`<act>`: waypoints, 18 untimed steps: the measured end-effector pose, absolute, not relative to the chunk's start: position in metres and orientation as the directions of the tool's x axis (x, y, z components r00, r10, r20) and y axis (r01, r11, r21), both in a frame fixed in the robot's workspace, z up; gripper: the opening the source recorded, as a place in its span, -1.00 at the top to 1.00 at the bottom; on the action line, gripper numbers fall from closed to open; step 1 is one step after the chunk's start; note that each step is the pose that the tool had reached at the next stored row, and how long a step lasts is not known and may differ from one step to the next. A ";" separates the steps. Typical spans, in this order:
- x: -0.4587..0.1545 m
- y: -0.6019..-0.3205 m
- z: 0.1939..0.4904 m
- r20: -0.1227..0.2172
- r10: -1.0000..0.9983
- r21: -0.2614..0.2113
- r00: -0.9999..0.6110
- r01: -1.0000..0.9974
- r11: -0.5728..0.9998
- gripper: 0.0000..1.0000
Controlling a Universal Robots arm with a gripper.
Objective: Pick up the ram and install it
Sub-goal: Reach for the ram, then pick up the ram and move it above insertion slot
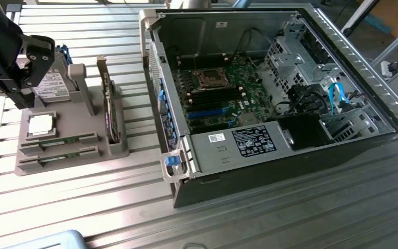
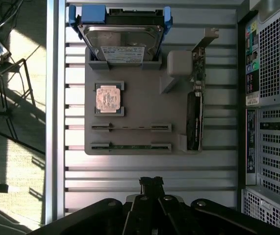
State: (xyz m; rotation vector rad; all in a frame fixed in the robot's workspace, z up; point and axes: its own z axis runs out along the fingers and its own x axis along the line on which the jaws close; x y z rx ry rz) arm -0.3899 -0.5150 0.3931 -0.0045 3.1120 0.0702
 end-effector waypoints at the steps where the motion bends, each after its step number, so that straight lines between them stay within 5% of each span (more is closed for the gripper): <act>1: -0.390 -0.515 0.393 -0.029 -0.002 0.045 -1.000 -0.004 0.999 0.79; 18: -0.392 -0.515 0.367 -0.029 -0.002 0.044 -1.000 -0.004 0.999 0.79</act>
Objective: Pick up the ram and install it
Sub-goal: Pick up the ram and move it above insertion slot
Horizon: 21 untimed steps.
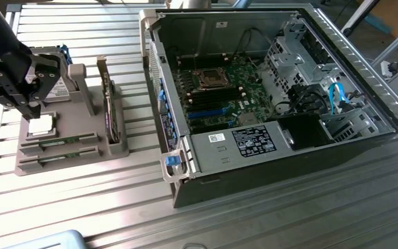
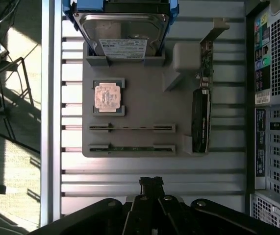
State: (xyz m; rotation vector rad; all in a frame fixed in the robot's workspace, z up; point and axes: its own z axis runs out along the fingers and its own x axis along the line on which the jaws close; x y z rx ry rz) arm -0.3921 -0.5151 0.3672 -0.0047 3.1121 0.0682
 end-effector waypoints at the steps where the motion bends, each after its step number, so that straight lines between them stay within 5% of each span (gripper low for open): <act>1: -0.392 -0.515 0.364 -0.029 -0.002 0.044 -1.000 -0.004 0.999 0.79; 10: -0.392 -0.515 0.358 -0.029 -0.028 0.044 -0.999 -0.029 0.999 0.79; 21: -0.392 -0.515 0.352 -0.029 -0.423 0.044 -0.906 -0.424 0.904 0.79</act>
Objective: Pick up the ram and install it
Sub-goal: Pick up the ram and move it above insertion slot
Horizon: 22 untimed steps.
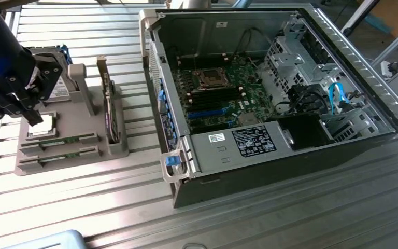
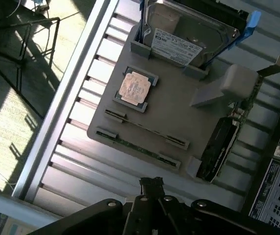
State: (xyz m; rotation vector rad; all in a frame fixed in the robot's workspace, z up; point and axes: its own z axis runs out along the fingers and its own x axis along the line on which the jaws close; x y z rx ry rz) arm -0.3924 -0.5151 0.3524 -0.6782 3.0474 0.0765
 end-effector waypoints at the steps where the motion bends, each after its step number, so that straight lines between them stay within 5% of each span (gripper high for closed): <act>1: -0.392 -0.515 0.352 -0.029 -0.453 0.044 -0.891 -0.454 0.890 0.79; 22: -0.392 -0.515 0.345 -0.029 -0.843 0.044 -0.537 -0.844 0.535 0.79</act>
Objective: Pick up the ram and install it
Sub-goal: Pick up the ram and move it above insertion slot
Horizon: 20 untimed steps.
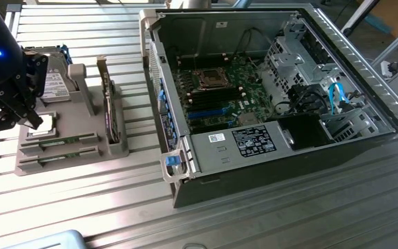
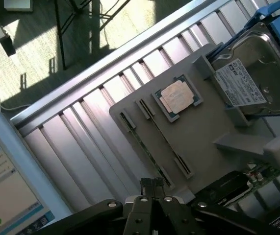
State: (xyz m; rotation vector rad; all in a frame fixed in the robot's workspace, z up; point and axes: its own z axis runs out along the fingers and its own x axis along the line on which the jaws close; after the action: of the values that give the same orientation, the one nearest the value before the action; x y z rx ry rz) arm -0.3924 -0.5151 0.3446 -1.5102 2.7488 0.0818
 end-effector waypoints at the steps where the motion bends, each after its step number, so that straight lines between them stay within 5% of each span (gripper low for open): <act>1: -0.392 -0.515 0.344 -0.029 -0.853 0.044 -0.521 -0.853 0.520 0.79; 20: -0.392 -0.515 0.339 -0.029 -0.999 0.044 0.021 -0.999 -0.022 0.79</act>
State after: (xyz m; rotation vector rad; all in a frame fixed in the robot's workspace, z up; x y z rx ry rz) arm -0.3924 -0.5152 0.3391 -2.2524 2.2046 0.0807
